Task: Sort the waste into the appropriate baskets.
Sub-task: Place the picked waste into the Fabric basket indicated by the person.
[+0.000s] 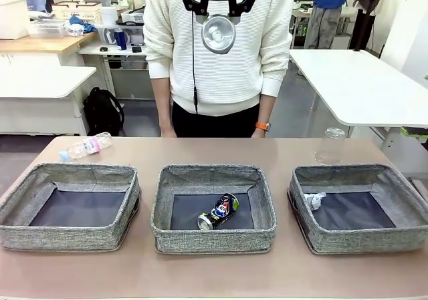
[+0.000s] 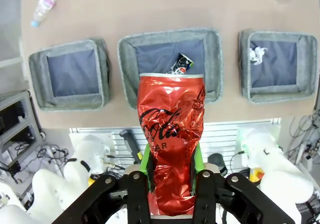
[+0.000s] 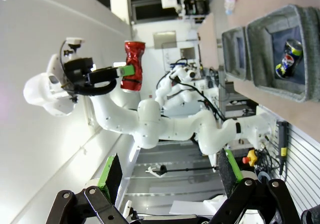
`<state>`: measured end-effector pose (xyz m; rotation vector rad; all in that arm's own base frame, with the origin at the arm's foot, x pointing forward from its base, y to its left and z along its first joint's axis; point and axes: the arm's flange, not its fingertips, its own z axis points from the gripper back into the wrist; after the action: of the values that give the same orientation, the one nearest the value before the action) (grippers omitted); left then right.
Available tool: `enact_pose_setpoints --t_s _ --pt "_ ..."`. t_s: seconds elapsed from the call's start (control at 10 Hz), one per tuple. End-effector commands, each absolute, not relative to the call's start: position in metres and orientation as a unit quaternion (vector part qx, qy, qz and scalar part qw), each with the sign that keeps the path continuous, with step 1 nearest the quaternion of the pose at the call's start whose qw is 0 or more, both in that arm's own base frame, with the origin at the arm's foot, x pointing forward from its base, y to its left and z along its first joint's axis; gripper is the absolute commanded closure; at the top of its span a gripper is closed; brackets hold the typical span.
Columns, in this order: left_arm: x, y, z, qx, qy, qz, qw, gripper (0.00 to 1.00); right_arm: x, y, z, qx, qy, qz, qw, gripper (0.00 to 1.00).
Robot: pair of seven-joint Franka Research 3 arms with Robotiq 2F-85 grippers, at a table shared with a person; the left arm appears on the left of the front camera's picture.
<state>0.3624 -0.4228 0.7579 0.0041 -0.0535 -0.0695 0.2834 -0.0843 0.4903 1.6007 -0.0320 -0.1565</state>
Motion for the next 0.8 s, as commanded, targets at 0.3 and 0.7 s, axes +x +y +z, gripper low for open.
enact_pose_setpoints --t_s 0.3,0.7 --pt "0.361 -0.42 0.7604 -0.004 -0.02 -0.035 0.999 0.66 0.2841 -0.0839 0.4921 0.723 -0.021 -0.063 0.688 0.0" --pt "0.361 -0.42 0.7604 -0.004 -0.02 -0.035 0.999 0.66 0.2841 -0.0839 0.4921 0.723 -0.021 -0.063 0.688 0.0"
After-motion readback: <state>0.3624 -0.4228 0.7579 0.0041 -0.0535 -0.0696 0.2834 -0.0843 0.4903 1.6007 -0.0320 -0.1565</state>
